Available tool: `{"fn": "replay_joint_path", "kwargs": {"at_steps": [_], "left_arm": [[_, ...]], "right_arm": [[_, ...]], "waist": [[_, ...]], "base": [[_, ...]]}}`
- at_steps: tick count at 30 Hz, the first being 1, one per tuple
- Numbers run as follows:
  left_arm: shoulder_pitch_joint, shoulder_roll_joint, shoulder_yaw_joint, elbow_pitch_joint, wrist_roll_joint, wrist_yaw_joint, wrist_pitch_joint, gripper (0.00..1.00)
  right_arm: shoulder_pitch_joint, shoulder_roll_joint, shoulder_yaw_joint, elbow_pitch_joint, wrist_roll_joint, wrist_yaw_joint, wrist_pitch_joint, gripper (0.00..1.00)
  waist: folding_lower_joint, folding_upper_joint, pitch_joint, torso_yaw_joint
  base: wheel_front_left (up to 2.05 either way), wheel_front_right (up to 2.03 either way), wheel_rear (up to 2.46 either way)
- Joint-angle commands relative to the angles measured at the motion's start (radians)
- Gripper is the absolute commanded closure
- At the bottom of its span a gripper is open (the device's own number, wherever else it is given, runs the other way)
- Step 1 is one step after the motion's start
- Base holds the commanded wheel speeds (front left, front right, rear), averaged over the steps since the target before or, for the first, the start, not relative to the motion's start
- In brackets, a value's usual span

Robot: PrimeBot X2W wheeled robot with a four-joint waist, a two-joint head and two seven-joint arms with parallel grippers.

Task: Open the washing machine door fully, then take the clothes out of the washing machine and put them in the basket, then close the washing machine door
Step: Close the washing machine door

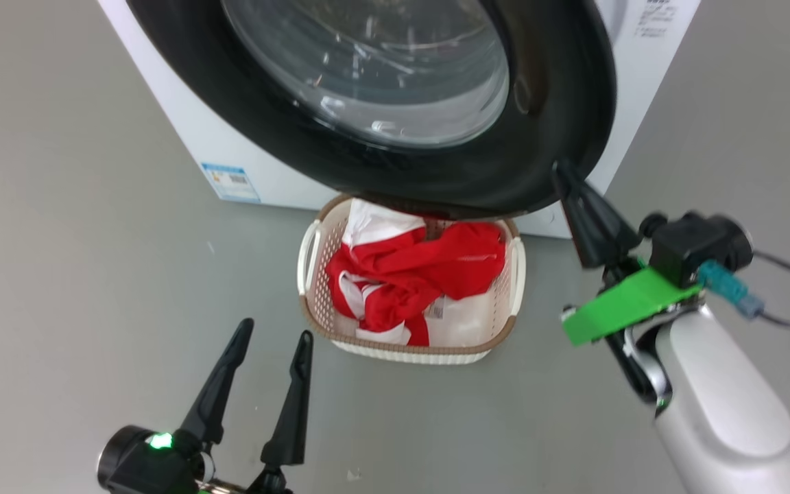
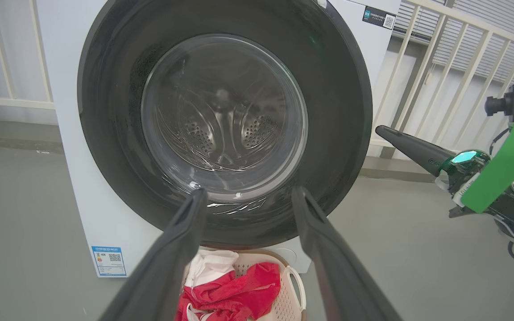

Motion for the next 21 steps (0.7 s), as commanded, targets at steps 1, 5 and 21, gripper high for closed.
{"fn": "replay_joint_path", "kwargs": {"at_steps": [1,5,21], "left_arm": [[-0.032,0.002,0.023,-0.033,-0.004,0.008,-0.01,0.0],[-0.048,0.002,0.007,-0.039,-0.002,0.009,-0.01,0.0],[-0.11,0.002,-0.023,-0.061,-0.005,0.015,-0.01,0.0]], "right_arm": [[-0.037,0.006,0.021,-0.016,0.011,0.006,-0.006,1.0],[-0.1,-0.006,0.037,0.011,0.02,0.006,-0.006,1.0],[-0.278,-0.07,0.016,0.103,0.071,0.006,-0.006,1.0]], "waist": [[0.0,0.0,0.032,0.015],[0.0,0.0,0.063,0.017],[0.0,0.0,0.18,0.042]], "base": [[0.0,0.0,0.0],[0.0,0.0,0.0],[0.0,0.0,0.0]]}}
